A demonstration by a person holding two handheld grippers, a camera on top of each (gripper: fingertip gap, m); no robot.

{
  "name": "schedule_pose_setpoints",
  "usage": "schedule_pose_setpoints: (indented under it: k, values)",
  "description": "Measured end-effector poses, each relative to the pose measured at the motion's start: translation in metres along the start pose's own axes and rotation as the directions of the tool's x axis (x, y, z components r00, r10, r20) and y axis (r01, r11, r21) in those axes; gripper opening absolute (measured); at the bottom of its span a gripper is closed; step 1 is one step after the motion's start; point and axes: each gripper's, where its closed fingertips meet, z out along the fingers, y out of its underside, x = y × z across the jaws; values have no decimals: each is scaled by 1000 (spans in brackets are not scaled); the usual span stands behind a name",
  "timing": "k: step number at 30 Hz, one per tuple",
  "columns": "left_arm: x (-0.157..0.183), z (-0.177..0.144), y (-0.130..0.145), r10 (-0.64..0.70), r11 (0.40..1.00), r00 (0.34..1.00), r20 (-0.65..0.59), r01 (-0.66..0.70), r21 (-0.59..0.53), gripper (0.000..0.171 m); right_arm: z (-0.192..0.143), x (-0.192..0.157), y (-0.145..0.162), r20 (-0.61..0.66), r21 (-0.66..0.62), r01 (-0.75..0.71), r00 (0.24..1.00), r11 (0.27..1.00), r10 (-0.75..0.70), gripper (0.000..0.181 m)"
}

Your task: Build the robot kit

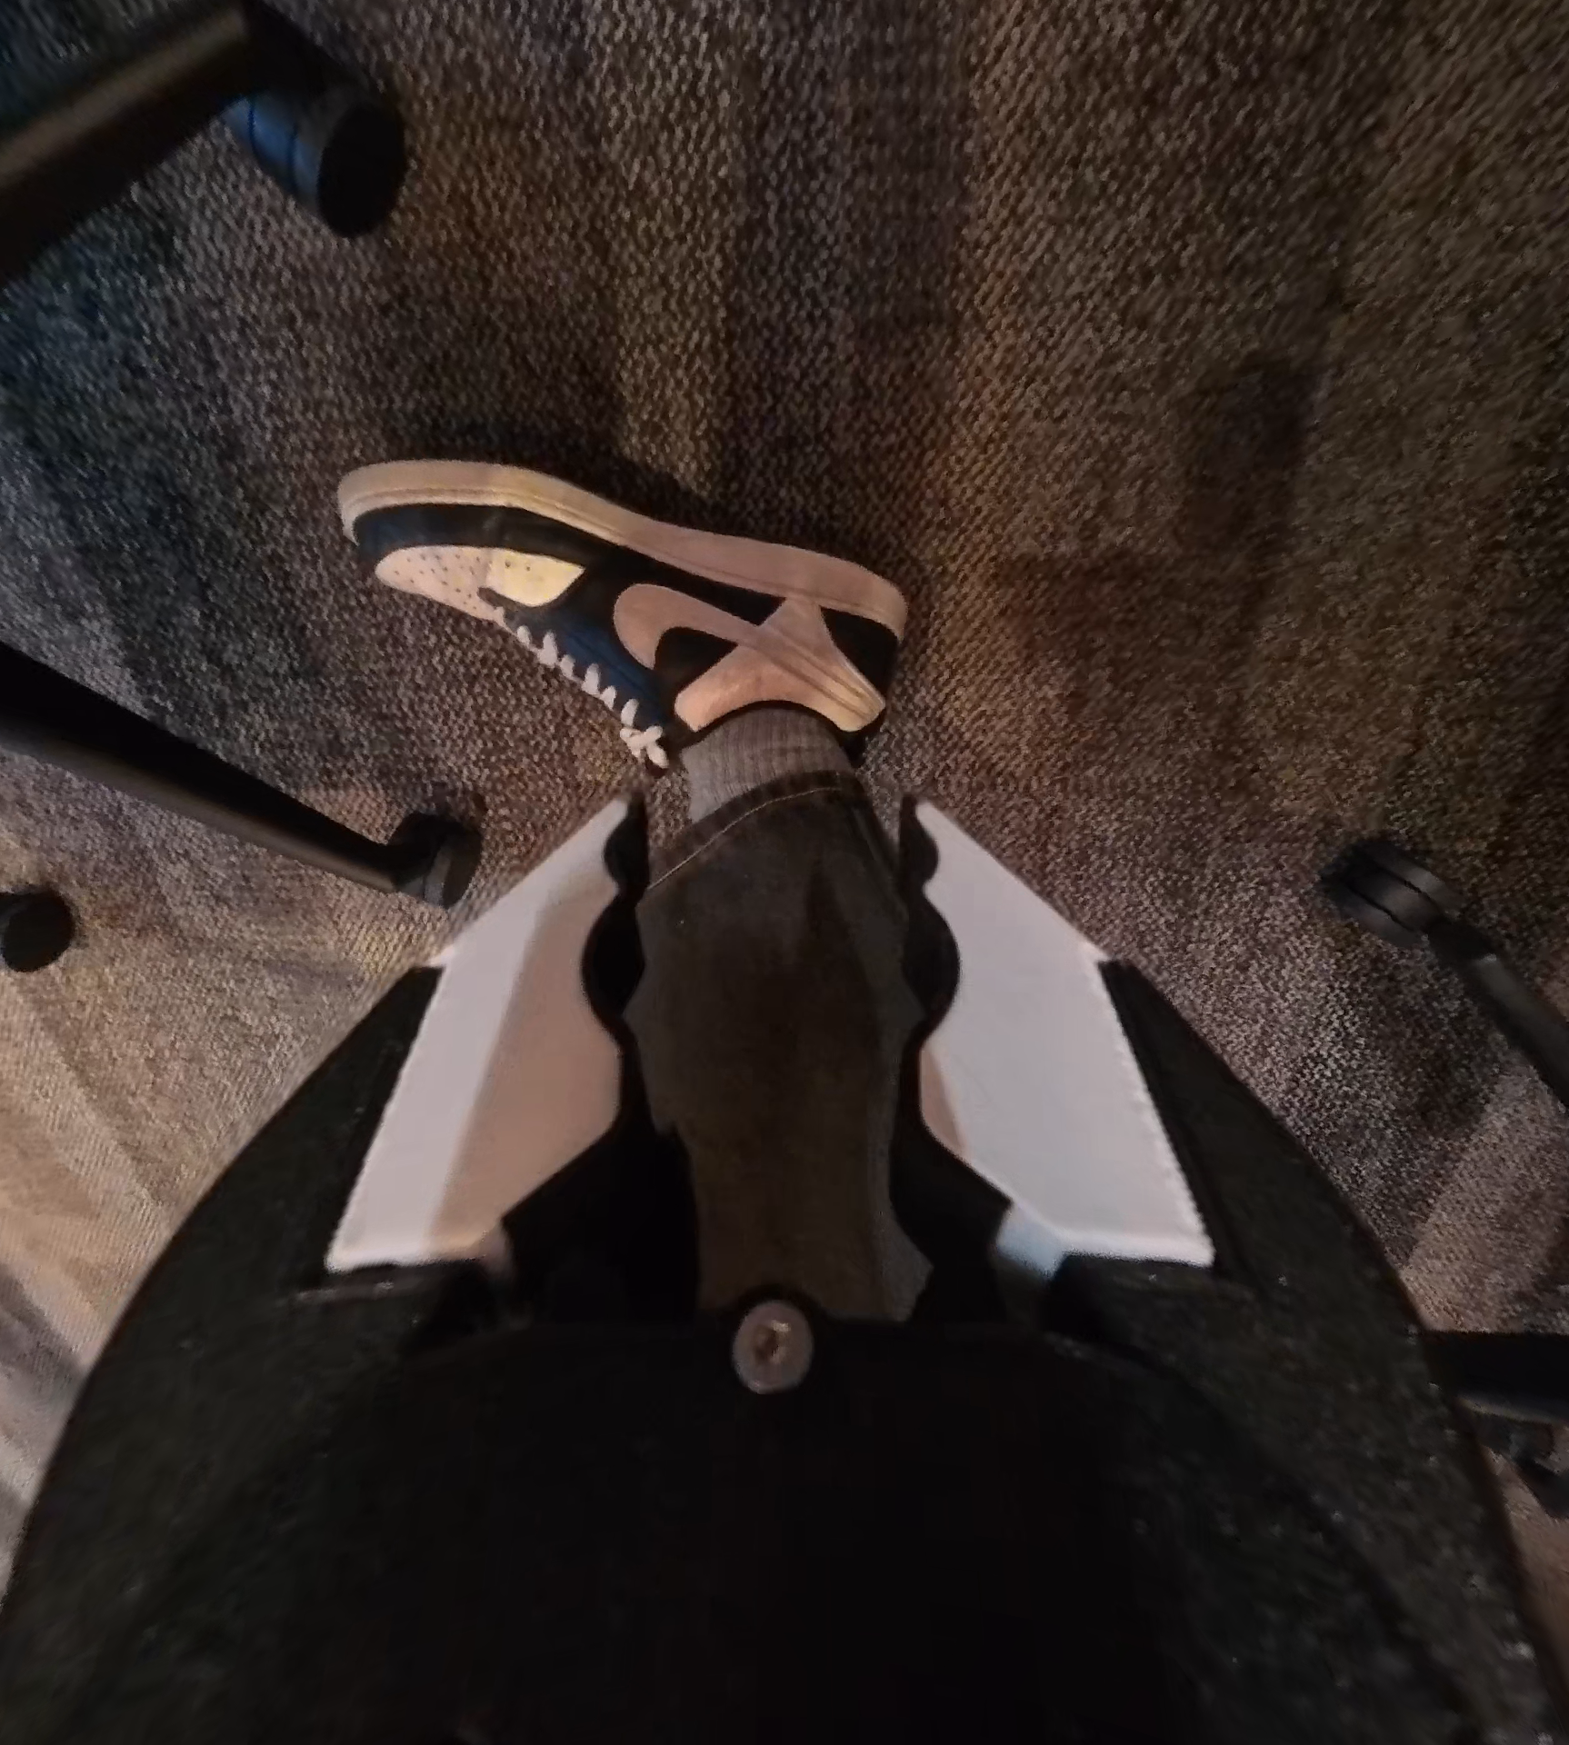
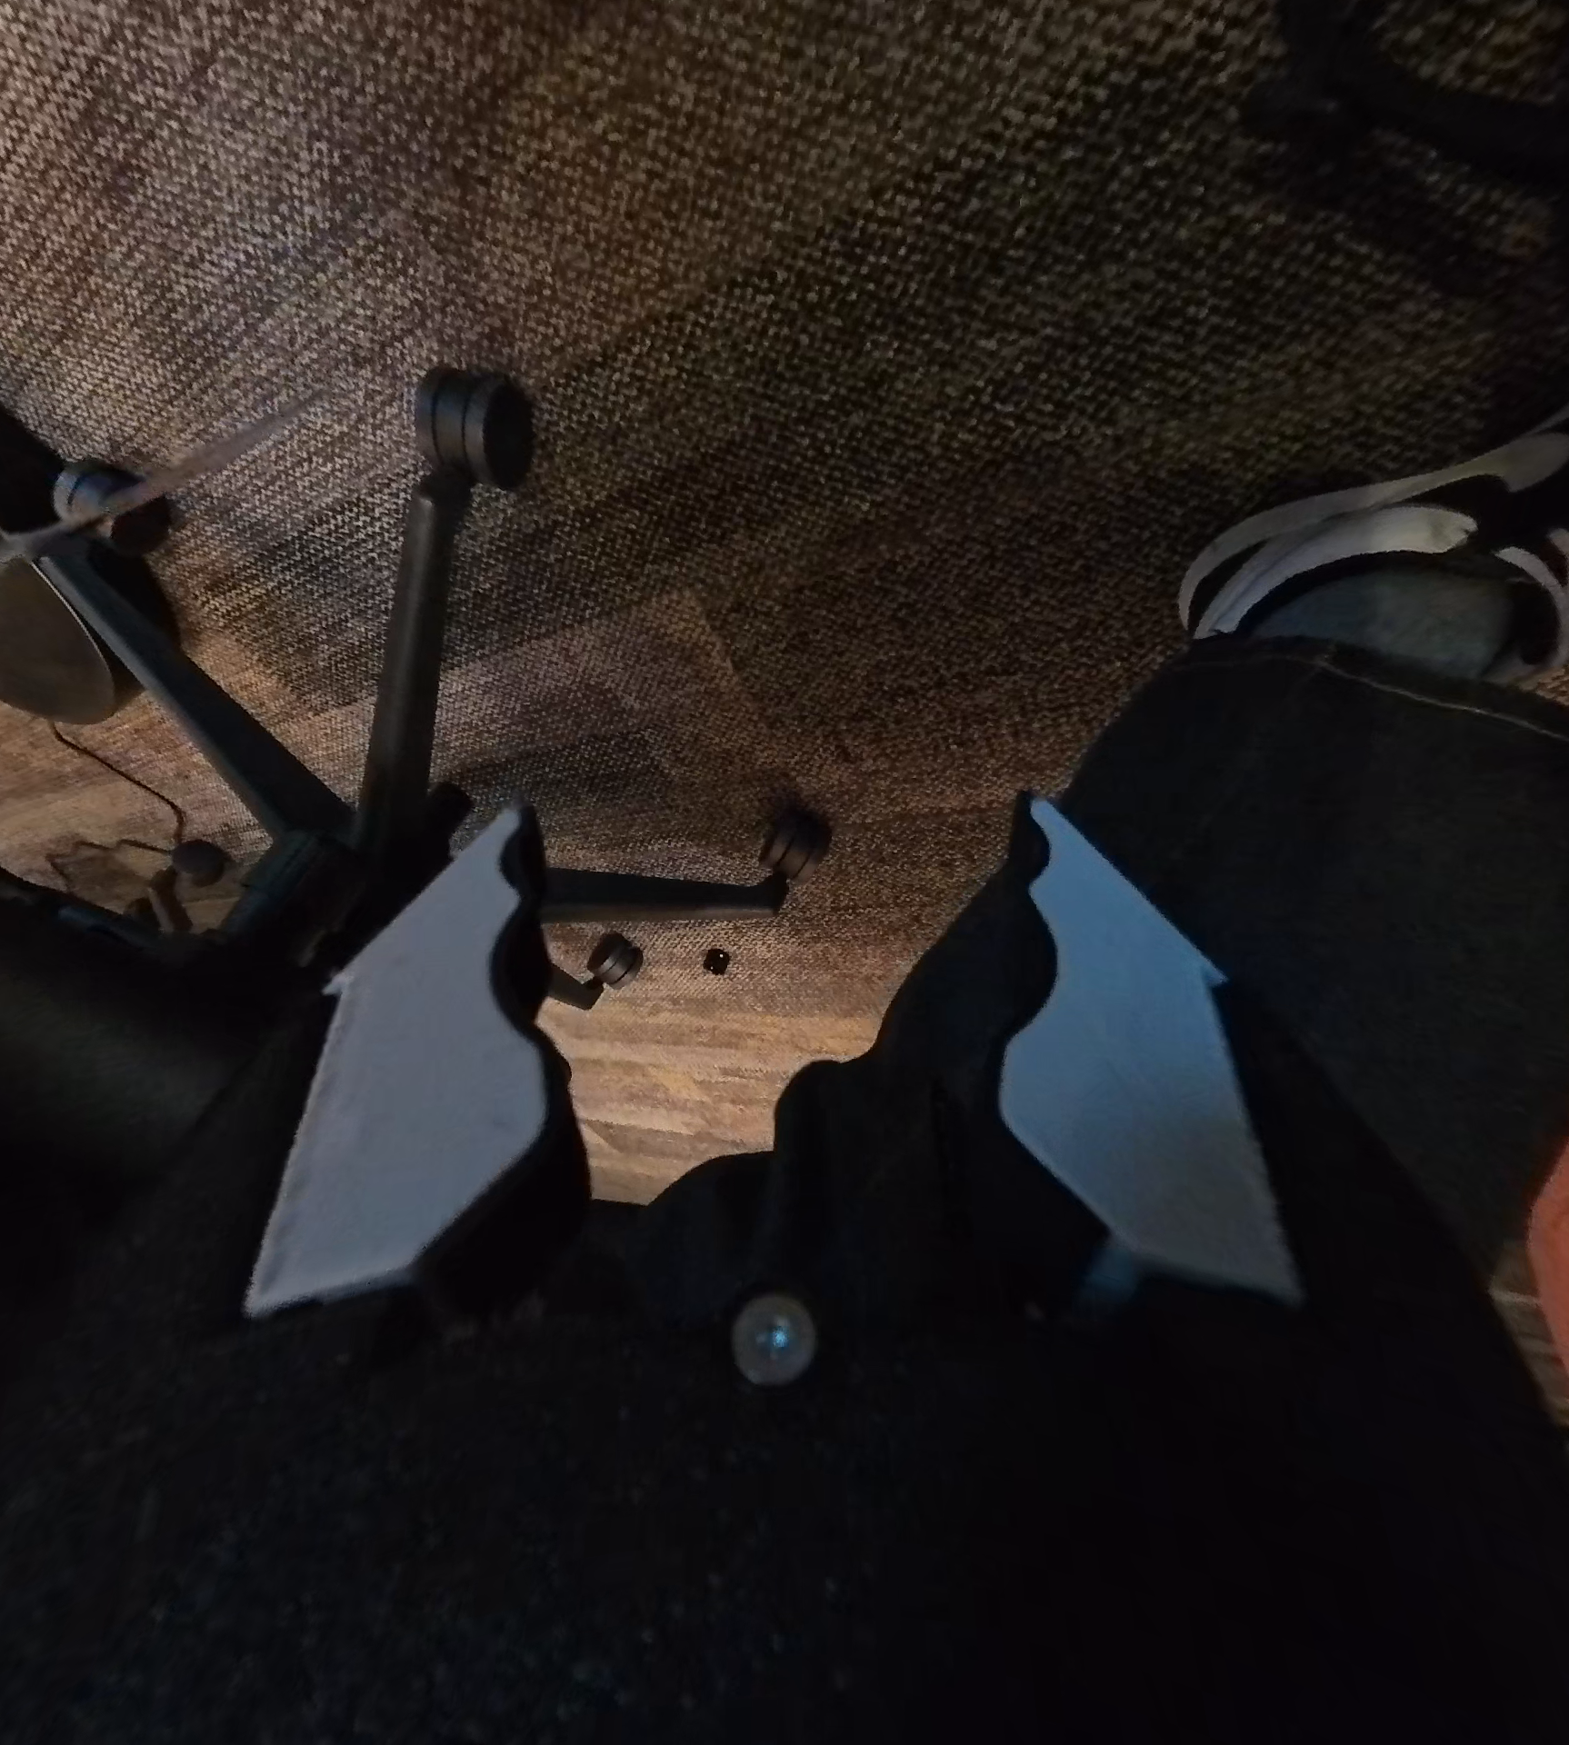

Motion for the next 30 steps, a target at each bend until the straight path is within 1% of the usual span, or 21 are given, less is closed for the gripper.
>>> schedule_pose_setpoints:
  k: [3,8,12,17,21,24,26,28,30]
  values:
    - [-7,1,5,-23,1000,1000,18,23,-20,53,1,-3,0,1,-5,11,1000,1000,-11,96]
    - [2,2,4,-3,1000,1000,-18,2,-9,53,0,-4,-5,1,15,7,1000,1000,-7,98]
    - [3,4,7,19,1000,1000,-11,-20,-24,53,1,-5,-4,3,6,11,1000,1000,-11,98]
    - [3,4,9,-9,1000,999,-33,8,-24,53,2,-8,-4,-1,2,27,1000,1000,-27,99]
    - [3,6,10,4,999,1000,-23,-5,-43,53,3,-11,-4,11,-3,30,999,1000,-30,99]
    - [7,7,10,-1,999,999,-54,-1,-34,53,6,-10,-4,1,-16,32,999,999,-32,99]
    - [7,13,18,-1,998,998,-66,-3,-58,53,10,-13,-2,17,-25,35,999,999,-35,99]
    - [4,21,31,2,993,998,-65,-9,-114,53,13,-14,1,17,-44,37,999,998,-36,99]
    - [3,25,38,15,988,998,-55,-23,-152,54,15,-14,3,13,-55,43,999,998,-42,99]
